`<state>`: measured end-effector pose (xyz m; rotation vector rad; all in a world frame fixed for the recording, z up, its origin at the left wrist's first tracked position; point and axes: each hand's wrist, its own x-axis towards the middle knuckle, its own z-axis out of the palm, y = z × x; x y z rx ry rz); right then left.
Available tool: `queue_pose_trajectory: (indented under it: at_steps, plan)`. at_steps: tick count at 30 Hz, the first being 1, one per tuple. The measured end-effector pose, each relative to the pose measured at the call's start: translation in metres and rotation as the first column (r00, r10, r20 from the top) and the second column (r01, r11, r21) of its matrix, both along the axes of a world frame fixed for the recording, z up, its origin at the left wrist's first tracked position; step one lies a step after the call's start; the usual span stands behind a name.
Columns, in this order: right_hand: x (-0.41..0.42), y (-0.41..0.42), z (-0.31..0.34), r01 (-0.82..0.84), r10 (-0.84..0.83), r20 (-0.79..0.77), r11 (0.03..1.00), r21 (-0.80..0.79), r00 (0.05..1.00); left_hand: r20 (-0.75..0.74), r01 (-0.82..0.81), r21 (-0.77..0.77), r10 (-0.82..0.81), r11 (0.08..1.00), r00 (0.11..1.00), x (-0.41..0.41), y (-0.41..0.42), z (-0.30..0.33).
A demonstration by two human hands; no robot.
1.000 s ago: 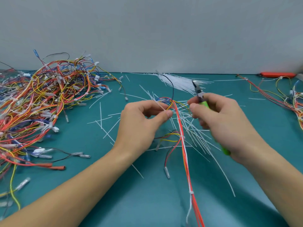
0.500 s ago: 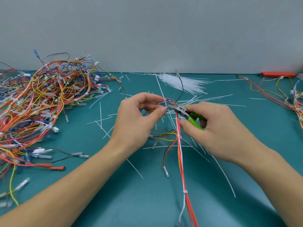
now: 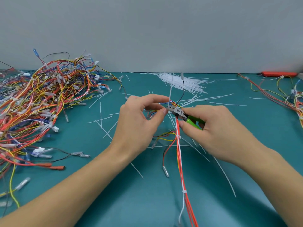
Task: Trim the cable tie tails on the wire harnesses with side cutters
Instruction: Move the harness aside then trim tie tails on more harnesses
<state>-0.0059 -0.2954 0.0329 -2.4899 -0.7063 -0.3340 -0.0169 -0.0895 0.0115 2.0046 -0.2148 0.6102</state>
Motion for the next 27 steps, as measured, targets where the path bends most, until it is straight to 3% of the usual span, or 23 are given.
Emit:
queue_pose_trajectory:
  at_steps: [4, 19, 27]
  plan:
    - [-0.0008, -0.0007, 0.0004, 0.001, -0.001, -0.022, 1.000, -0.025, 1.000, 0.052, -0.034, 0.073, 0.030, 0.997, 0.998, -0.0001, 0.0001, -0.0010]
    - [-0.0039, 0.0002, 0.0037, -0.012, 0.011, -0.051, 1.000, -0.018, 0.999, 0.081, -0.022, 0.107, 0.014, 0.994, 0.997, -0.0005, -0.0004, -0.0024]
    - [-0.0008, -0.0002, 0.0016, -0.003, 0.021, -0.116, 0.988, 0.158, 0.993, 0.064, -0.007, 0.098, 0.001, 0.995, 0.998, 0.0027, 0.0009, -0.0056]
